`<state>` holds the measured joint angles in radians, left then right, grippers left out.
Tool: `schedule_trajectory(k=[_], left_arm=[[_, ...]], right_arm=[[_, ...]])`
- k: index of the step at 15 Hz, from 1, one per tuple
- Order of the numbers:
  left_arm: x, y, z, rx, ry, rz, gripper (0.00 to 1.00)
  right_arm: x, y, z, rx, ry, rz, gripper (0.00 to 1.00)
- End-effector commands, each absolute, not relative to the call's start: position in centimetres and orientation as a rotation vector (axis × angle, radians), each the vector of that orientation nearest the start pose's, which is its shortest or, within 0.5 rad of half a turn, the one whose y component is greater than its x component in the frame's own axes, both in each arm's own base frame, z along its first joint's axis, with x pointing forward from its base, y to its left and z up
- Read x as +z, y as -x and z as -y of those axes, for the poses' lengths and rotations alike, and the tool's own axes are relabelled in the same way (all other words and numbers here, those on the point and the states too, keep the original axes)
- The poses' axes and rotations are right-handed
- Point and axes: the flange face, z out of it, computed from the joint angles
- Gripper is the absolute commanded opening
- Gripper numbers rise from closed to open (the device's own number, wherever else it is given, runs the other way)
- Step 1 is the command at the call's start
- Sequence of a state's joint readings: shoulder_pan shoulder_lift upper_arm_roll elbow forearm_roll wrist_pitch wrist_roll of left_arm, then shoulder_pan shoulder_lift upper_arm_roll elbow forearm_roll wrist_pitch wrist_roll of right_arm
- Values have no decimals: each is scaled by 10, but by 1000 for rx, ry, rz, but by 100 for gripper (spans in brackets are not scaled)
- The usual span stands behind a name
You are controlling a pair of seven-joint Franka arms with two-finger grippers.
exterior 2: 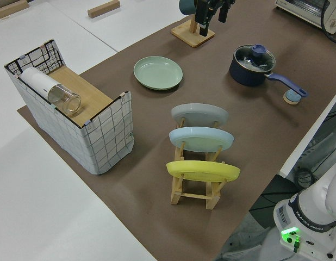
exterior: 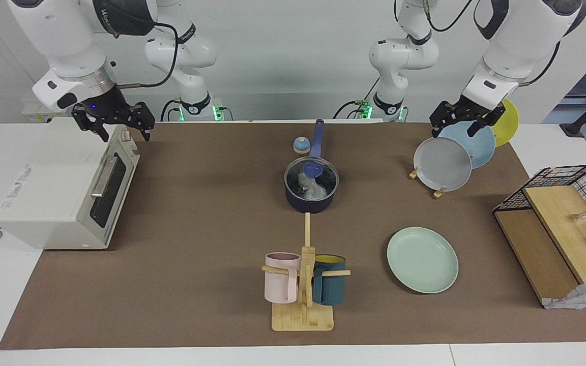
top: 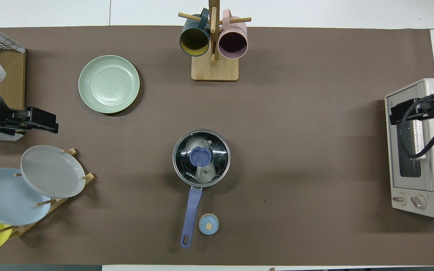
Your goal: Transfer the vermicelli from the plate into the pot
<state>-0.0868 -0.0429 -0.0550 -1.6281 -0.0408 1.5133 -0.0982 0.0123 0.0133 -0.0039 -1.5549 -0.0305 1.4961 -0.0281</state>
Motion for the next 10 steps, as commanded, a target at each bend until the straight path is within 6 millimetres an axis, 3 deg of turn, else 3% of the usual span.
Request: schedule_trajectory(k=[1,10], left_arm=[[622,-525,77,125,3144,-66,100],[622,-525,77,123,3145,-66,100]], right_arm=[[619,-546,-6,101,3127,80,100],[620,-542,-12,124,3117,68,100]])
